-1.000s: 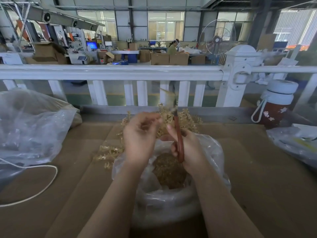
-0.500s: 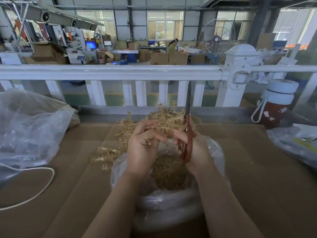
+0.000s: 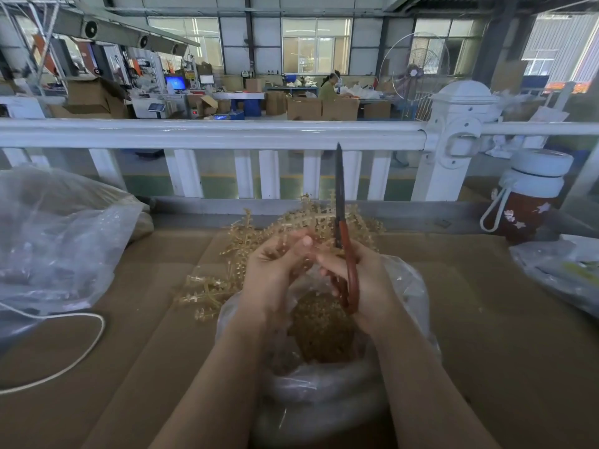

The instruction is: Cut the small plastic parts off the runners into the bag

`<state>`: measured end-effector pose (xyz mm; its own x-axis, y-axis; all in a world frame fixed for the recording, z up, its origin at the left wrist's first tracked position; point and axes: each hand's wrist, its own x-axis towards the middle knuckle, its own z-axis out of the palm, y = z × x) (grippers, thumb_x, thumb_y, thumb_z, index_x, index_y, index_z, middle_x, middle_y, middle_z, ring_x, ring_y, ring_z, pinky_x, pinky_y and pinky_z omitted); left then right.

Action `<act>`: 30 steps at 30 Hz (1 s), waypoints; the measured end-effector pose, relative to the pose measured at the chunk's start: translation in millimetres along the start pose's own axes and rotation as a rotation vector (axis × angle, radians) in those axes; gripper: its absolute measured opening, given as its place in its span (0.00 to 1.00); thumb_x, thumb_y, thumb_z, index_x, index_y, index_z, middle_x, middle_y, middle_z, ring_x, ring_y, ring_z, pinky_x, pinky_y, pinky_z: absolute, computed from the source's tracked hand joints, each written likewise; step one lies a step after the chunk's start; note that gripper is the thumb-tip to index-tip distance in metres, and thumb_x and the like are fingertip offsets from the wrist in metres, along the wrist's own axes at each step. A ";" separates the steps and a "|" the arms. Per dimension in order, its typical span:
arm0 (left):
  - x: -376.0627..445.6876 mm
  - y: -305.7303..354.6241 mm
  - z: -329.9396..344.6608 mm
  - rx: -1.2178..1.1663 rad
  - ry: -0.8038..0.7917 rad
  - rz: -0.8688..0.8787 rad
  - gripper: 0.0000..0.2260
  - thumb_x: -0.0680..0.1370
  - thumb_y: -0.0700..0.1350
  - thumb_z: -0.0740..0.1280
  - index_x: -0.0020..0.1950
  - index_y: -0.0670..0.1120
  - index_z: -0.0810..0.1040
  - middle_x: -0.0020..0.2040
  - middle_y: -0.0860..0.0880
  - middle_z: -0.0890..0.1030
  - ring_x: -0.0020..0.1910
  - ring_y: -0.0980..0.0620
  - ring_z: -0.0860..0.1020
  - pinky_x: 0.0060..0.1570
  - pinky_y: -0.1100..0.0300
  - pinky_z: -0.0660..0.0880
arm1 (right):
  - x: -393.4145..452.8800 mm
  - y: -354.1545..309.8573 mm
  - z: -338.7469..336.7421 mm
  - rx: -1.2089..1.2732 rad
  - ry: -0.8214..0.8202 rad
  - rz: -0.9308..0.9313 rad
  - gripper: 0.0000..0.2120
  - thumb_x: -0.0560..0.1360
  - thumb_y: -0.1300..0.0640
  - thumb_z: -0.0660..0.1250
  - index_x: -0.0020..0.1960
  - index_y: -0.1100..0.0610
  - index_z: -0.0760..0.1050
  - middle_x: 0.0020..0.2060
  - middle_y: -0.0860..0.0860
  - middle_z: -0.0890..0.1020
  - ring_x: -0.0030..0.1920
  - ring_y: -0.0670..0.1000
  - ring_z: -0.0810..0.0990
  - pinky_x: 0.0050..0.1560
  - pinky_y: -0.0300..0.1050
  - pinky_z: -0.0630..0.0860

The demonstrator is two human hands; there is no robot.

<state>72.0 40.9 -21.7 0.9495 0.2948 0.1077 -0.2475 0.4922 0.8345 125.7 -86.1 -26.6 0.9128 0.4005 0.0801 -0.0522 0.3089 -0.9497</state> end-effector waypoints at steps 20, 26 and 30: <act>11.2 2.4 -13.0 0.372 0.120 0.170 0.06 0.76 0.37 0.72 0.51 0.40 0.78 0.36 0.47 0.81 0.33 0.54 0.80 0.37 0.62 0.78 | 1.6 -0.6 -5.4 -0.038 0.111 -0.074 0.11 0.71 0.62 0.77 0.48 0.58 0.76 0.31 0.48 0.81 0.27 0.45 0.76 0.26 0.36 0.73; 7.1 3.7 -11.5 0.420 0.037 0.019 0.20 0.65 0.42 0.80 0.52 0.38 0.78 0.32 0.50 0.83 0.28 0.55 0.80 0.27 0.63 0.76 | 3.2 4.7 -3.4 -0.009 0.100 -0.097 0.12 0.71 0.65 0.77 0.46 0.56 0.75 0.37 0.55 0.81 0.30 0.48 0.77 0.28 0.38 0.73; 7.1 3.9 -14.4 0.410 0.018 -0.035 0.21 0.65 0.46 0.81 0.49 0.32 0.81 0.42 0.29 0.81 0.37 0.41 0.81 0.38 0.45 0.82 | 5.4 8.3 -3.6 -0.068 0.098 -0.098 0.11 0.72 0.63 0.77 0.45 0.54 0.75 0.37 0.56 0.80 0.30 0.48 0.76 0.28 0.38 0.72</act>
<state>75.0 56.6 -25.5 0.9516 0.2995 0.0689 -0.1141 0.1359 0.9841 131.7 -84.5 -35.2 0.9477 0.2836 0.1465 0.0635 0.2823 -0.9572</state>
